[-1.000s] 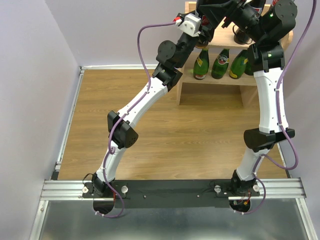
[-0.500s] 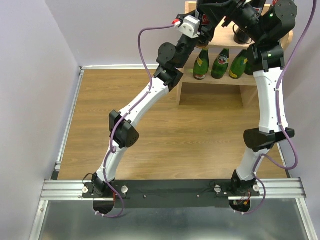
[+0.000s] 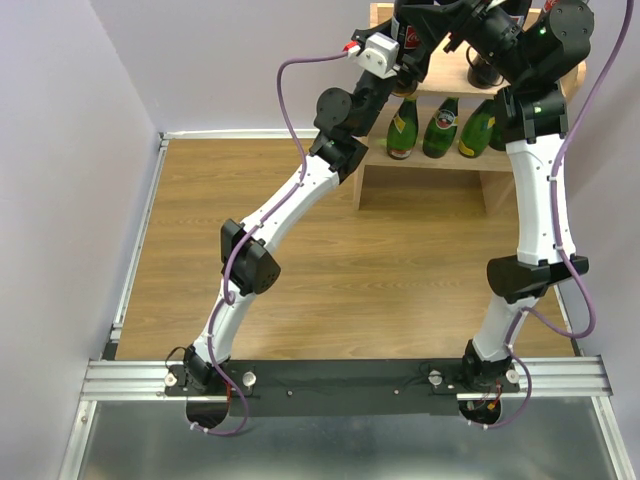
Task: Place and organize the beverage onto the shelf
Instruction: Adjust the drink.
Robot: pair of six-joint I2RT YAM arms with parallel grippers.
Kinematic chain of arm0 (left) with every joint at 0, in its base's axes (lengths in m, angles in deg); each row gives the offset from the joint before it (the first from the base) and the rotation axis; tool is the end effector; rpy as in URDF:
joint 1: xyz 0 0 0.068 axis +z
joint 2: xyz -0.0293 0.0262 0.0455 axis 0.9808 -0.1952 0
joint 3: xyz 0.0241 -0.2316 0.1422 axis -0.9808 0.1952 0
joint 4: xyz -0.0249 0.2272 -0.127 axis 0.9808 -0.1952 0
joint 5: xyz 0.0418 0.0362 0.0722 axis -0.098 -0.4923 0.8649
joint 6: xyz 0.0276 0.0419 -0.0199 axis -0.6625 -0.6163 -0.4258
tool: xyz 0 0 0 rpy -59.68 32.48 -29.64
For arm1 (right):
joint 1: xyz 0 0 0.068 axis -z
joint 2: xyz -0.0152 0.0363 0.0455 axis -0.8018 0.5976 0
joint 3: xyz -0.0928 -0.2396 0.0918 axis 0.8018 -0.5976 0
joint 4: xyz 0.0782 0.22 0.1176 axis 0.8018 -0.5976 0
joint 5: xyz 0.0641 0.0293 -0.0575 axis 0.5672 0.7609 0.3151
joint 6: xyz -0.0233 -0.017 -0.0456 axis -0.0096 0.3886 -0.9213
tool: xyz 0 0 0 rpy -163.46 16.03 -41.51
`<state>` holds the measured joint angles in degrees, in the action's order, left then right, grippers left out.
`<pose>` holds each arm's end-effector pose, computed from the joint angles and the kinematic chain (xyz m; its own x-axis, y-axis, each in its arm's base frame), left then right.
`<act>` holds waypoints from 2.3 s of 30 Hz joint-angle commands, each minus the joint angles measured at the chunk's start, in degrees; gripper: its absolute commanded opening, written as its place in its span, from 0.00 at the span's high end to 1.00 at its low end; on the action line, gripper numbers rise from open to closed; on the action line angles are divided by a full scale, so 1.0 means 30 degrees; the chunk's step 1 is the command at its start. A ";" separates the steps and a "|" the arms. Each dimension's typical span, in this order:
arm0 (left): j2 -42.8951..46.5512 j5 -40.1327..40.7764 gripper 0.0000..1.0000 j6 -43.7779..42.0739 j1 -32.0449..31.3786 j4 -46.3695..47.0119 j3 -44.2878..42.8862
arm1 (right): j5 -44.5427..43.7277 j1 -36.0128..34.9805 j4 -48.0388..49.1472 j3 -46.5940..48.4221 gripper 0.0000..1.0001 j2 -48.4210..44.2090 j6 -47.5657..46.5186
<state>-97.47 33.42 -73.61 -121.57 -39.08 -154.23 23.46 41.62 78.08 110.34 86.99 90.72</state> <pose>0.3593 -0.3320 0.5095 0.5768 -0.4648 -0.6717 0.6385 0.7695 0.0157 0.3343 0.0911 0.6128 0.3600 0.2172 -0.9073 -0.7515 0.6438 -0.1441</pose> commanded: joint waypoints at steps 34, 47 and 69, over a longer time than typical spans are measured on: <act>-0.0533 -0.0690 0.45 0.0071 -0.0284 0.3061 -0.1135 | -0.2545 0.1023 0.0854 0.0428 0.36 0.1899 -0.1004; -0.0592 -0.0660 0.39 0.0101 -0.0284 0.3003 -0.1135 | -0.2165 0.1052 0.0972 0.0310 0.35 0.1899 -0.1237; -0.0826 -0.0660 0.41 0.0189 -0.0255 0.3149 -0.1135 | 0.0384 0.1521 0.1089 -0.0129 0.30 0.2133 -0.3816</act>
<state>-99.76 32.96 -72.98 -121.35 -35.13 -155.37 27.83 43.28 84.24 111.44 89.39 83.36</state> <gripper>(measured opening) 0.716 0.692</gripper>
